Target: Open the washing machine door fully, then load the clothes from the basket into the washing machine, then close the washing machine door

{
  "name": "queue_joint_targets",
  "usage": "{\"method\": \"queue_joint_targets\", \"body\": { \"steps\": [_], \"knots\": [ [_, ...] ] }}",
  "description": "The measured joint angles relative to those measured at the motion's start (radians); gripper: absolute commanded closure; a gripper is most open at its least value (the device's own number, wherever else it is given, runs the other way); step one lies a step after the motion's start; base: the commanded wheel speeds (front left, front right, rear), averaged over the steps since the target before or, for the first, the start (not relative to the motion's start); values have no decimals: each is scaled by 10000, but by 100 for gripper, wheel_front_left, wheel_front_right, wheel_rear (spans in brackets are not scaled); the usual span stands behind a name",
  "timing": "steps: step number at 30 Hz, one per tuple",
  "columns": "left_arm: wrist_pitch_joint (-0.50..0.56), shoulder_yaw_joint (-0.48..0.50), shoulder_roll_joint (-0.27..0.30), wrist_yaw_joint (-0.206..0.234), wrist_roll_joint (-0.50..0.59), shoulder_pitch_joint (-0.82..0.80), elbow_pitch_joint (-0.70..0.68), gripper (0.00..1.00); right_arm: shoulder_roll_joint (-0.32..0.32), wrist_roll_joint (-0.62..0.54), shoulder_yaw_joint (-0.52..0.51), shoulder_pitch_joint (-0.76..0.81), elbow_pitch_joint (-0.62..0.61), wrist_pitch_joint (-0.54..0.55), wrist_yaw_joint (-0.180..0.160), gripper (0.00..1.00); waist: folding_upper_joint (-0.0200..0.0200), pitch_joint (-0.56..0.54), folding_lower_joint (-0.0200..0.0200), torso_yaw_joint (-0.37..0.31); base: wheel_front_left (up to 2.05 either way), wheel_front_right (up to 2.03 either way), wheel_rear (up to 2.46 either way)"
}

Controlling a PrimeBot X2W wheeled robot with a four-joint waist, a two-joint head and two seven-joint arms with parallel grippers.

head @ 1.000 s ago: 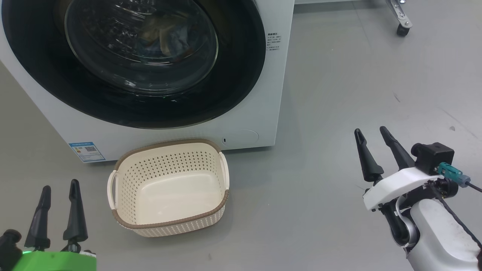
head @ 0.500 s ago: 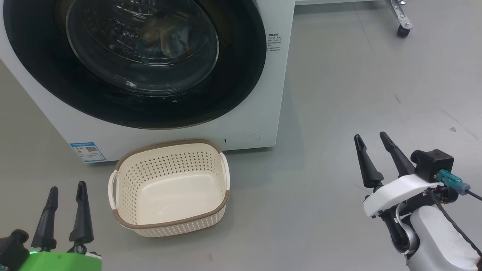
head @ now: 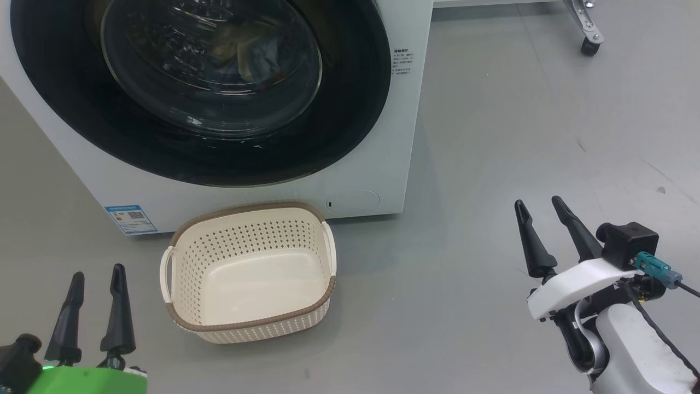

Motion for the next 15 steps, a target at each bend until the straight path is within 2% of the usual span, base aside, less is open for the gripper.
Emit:
{"method": "queue_joint_targets", "body": {
  "steps": [15],
  "knots": [
    [0, -25, 46, 0, -2, 0, 2, 0, 111, -98, -98, 9, -61, 0, 17, 0, 0, 35, 0, 13, 0, 0, 0]
  ]
}}
